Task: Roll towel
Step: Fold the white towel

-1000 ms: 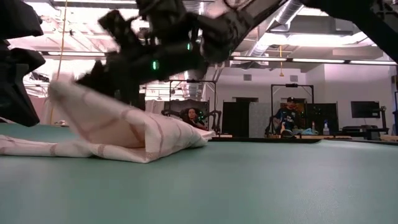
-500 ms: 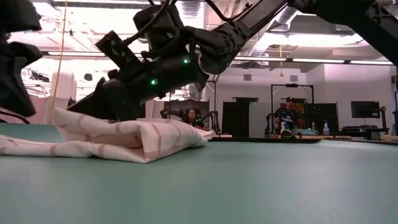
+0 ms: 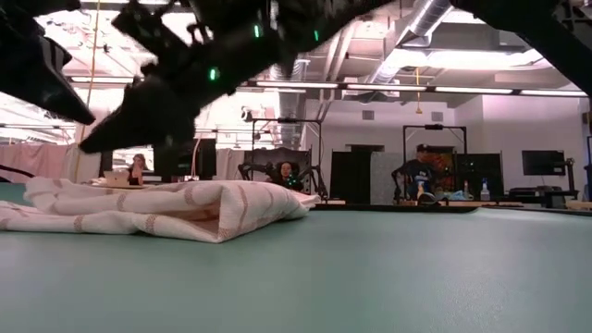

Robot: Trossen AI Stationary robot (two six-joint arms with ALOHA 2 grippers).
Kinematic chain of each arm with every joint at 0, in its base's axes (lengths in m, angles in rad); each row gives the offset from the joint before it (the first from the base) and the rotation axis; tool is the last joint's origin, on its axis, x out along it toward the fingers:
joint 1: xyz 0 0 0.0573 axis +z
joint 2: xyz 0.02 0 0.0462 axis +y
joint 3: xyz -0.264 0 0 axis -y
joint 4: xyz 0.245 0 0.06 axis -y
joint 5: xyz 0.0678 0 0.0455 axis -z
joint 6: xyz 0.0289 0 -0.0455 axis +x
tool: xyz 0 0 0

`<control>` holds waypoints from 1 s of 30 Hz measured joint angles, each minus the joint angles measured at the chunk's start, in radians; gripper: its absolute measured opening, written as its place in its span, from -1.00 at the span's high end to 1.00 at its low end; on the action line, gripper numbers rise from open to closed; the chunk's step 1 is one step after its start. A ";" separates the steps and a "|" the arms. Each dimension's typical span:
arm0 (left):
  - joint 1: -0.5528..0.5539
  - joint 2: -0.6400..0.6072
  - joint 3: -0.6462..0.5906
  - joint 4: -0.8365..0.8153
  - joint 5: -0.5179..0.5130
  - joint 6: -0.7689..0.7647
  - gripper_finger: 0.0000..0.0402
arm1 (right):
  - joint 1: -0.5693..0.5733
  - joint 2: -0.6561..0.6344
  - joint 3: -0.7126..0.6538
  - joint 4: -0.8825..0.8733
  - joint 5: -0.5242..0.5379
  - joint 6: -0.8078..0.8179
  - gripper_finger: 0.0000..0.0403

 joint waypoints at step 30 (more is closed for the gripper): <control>-0.017 0.003 -0.039 0.109 0.168 -0.455 0.11 | -0.042 0.006 0.277 -0.789 0.079 0.117 -0.45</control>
